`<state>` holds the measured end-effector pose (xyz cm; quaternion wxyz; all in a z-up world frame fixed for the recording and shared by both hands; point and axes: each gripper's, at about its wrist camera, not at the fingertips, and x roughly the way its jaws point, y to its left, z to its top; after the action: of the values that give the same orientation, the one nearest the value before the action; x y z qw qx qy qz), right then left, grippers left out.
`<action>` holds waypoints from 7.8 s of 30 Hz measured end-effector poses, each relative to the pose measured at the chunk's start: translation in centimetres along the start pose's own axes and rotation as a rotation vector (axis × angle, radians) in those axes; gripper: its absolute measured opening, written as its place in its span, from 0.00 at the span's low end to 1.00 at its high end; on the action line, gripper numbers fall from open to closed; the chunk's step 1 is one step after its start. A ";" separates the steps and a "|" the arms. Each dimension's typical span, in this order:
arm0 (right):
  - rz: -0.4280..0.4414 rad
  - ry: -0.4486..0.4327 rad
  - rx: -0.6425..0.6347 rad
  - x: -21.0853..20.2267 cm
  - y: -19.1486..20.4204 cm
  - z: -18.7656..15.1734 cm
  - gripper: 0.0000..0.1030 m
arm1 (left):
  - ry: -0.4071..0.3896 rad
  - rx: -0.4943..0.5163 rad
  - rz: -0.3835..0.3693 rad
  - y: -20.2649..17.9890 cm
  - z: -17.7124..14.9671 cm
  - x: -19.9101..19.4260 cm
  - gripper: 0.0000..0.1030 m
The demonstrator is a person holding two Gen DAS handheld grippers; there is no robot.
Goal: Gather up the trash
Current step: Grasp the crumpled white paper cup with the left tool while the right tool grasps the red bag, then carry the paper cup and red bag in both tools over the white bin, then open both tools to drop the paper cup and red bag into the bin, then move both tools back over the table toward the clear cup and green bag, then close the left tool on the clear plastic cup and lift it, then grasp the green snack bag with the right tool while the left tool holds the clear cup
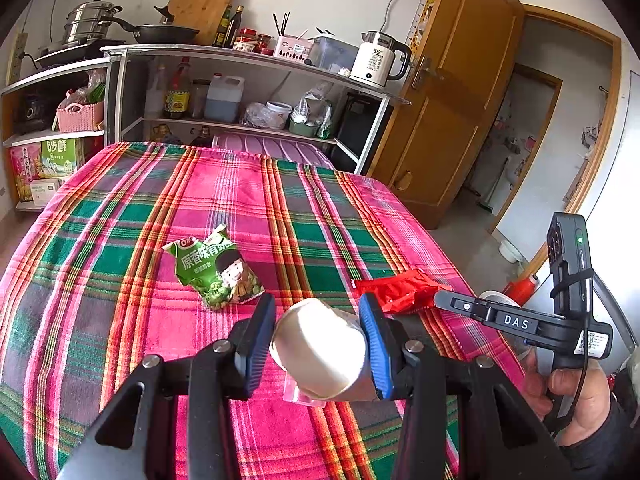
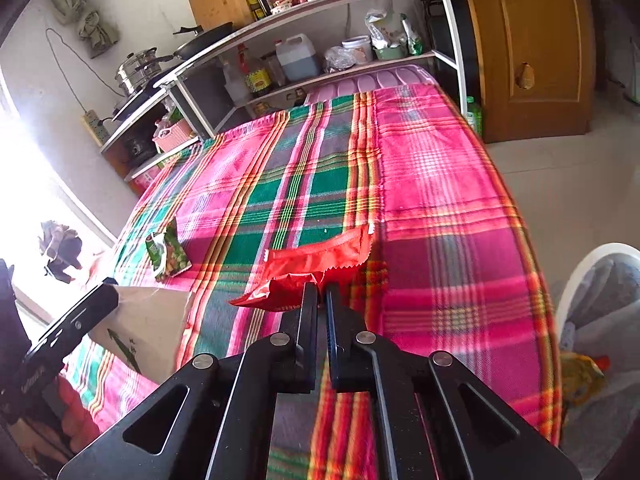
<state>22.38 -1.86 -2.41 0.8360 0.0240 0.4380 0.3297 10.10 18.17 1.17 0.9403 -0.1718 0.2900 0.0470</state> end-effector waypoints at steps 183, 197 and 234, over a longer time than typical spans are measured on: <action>0.021 -0.039 -0.201 -3.7 4.4 -2.9 0.42 | 0.108 -0.005 0.139 0.2 -3.1 2.0 0.29; 0.110 0.055 -0.308 2.8 10.7 -0.4 0.45 | 0.015 -0.087 0.192 5.6 -2.8 -2.1 0.29; 0.164 0.158 -0.345 10.1 14.4 2.5 0.21 | 0.014 -0.123 0.204 8.1 -2.9 -2.2 0.29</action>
<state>20.64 15.80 -3.36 0.7609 -0.1100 0.4358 0.4679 5.26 24.76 -2.26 0.9162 -0.1991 0.3091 0.1590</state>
